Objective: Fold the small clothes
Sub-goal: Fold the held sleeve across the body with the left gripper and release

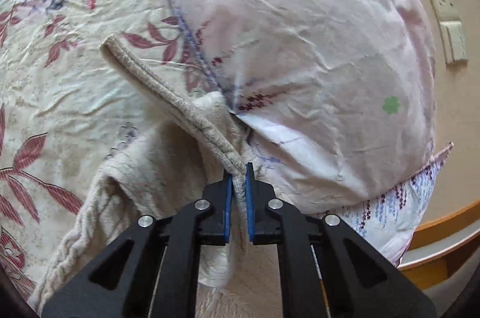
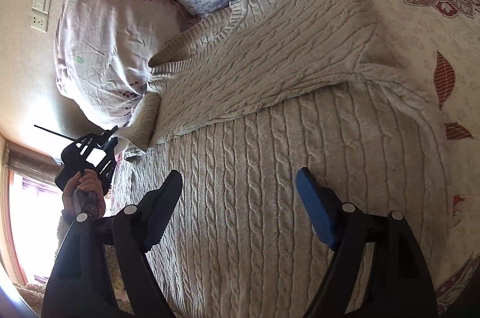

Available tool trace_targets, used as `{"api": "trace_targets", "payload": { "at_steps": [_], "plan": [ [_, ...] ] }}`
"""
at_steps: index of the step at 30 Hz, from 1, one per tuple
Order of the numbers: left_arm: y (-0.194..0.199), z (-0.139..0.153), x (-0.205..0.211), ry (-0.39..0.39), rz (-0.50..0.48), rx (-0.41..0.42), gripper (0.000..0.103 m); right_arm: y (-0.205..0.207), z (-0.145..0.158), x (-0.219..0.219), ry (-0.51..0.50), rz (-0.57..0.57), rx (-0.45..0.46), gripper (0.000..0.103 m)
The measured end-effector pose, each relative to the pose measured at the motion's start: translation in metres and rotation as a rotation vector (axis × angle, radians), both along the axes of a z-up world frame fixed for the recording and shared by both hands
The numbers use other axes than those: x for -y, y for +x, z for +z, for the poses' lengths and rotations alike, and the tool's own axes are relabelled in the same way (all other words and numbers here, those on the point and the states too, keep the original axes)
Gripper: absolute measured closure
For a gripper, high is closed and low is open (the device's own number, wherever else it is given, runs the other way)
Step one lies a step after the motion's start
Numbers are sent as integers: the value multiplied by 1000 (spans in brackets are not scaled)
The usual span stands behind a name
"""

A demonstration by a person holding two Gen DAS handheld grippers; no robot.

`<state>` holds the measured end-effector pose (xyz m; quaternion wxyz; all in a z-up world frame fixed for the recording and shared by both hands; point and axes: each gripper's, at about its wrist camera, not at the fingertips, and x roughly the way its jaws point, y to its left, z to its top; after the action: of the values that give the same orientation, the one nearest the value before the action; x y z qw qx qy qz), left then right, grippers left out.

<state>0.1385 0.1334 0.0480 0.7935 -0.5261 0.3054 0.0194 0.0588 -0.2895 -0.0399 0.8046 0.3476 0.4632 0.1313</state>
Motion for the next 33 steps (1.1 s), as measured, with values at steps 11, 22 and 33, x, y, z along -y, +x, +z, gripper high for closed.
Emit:
{"api": "trace_targets", "payload": {
  "at_steps": [11,22,33],
  "plan": [
    [24,23,237,471,-727,139,71,-14,1,34,5,-109,-4,23],
    [-40,9,234,760,-932,125,40,20,38,63,12,-190,85,36],
    [-107,-1,32,753,-512,-183,38,82,16,31,-120,-89,-43,70]
  ]
}}
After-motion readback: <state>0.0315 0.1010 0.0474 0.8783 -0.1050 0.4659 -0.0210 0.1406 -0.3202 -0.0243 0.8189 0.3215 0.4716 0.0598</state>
